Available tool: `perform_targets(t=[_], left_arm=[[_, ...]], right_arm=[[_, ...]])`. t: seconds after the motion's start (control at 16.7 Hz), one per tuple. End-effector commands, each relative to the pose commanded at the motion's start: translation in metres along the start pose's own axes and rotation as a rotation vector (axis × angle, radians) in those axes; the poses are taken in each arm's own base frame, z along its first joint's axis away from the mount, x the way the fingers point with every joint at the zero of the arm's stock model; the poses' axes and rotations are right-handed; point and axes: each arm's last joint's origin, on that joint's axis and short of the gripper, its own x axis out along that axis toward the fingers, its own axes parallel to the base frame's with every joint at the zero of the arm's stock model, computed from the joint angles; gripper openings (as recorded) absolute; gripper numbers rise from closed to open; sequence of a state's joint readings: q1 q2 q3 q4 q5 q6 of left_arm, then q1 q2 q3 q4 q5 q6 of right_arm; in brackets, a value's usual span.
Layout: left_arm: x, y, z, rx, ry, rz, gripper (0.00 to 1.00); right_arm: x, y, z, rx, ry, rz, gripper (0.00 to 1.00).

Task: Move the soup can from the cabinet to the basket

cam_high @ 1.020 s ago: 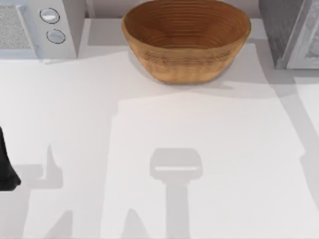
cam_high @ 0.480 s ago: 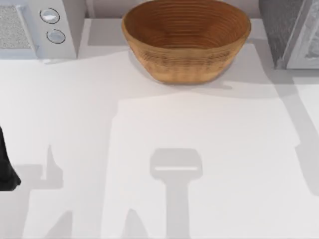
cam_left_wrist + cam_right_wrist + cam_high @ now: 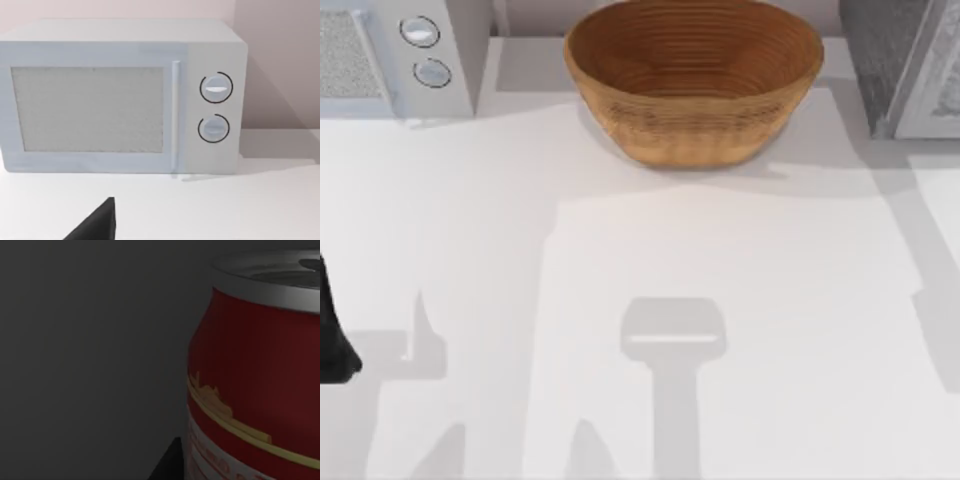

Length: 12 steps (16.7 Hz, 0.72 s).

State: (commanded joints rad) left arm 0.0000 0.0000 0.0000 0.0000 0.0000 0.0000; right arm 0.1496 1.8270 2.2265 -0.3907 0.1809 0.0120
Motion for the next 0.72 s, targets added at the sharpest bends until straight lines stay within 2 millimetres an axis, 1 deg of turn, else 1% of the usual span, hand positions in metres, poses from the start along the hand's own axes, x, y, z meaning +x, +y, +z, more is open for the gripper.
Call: perform_targets(t=[0.3, 0.36, 0.72], left_arm=[[0.0, 0.0, 0.0, 0.0, 0.0, 0.0, 1.0], [0.0, 0.0, 0.0, 0.0, 0.0, 0.0, 1.0], [0.0, 0.0, 0.0, 0.0, 0.0, 0.0, 1.0]], right_arm=[[0.0, 0.0, 0.0, 0.0, 0.0, 0.0, 0.02], [0.0, 0.0, 0.0, 0.0, 0.0, 0.0, 0.0], [0.0, 0.0, 0.0, 0.0, 0.0, 0.0, 0.0]])
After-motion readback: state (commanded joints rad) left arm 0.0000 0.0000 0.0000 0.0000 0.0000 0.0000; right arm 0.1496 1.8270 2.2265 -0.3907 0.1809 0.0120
